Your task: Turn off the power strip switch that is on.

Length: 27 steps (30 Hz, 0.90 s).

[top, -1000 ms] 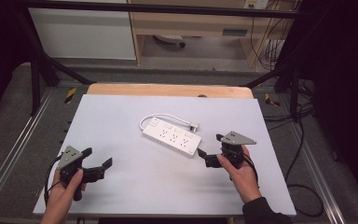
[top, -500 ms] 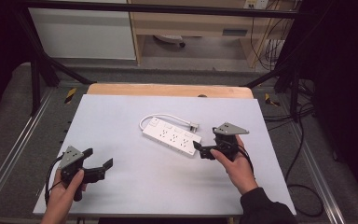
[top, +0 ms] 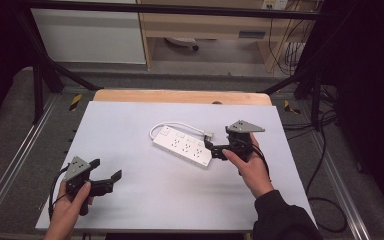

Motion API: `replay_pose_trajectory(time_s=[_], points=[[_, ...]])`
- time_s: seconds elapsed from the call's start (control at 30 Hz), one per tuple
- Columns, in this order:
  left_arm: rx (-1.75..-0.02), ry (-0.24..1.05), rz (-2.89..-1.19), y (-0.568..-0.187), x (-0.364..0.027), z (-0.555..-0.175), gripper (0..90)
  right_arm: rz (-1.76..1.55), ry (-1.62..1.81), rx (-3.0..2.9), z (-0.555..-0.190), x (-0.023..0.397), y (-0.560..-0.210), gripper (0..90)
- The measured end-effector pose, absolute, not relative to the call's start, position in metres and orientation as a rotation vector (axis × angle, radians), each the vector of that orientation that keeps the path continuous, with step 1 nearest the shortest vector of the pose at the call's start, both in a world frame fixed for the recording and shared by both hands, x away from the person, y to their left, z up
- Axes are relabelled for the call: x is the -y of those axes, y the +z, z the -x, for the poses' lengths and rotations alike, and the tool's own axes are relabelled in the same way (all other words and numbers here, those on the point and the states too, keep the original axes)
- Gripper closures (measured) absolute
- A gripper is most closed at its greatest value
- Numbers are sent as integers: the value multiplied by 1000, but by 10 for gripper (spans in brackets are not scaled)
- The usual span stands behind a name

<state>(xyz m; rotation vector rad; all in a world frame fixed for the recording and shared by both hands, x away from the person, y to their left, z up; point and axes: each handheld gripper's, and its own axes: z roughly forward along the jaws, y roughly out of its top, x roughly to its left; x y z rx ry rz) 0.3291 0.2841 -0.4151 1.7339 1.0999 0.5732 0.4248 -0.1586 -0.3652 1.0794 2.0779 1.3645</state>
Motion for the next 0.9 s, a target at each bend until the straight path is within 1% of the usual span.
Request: replay_pose_trajectory(time_s=[0.1, 0.17, 0.2, 0.27, 0.3, 0.33, 0.37, 0.4, 0.57, 0.9], points=[[-1102, 571, -1730, -415, -285, -329, 73, -1068, 1365, -2076, -429, 157, -366, 75], [-1101, 572, -1732, -415, -285, -329, 73, -1069, 1364, -2067, -432, 156, -367, 109], [-1099, 570, -1733, -415, -285, -329, 73, -1067, 1364, -2065, -433, 156, -367, 135], [-1096, 570, -1735, -415, -284, -329, 73, -1066, 1369, -2057, -435, 156, -368, 237], [-1094, 571, -1737, -415, -284, -329, 73, -1067, 1375, -2059, -436, 156, -368, 271], [-1094, 571, -1737, -415, -284, -329, 73, -1071, 1380, -2063, -438, 156, -368, 297], [-1095, 572, -1738, -415, -284, -329, 73, -1071, 1380, -2063, -438, 156, -368, 297], [-1094, 572, -1738, -415, -284, -329, 73, -1074, 1371, -2064, -441, 156, -370, 338], [-1094, 572, -1738, -415, -284, -329, 73, -1079, 1358, -2052, -448, 157, -370, 394], [-1092, 572, -1738, -415, -284, -329, 73, -1056, 1362, -2013, -453, 158, -369, 562]])
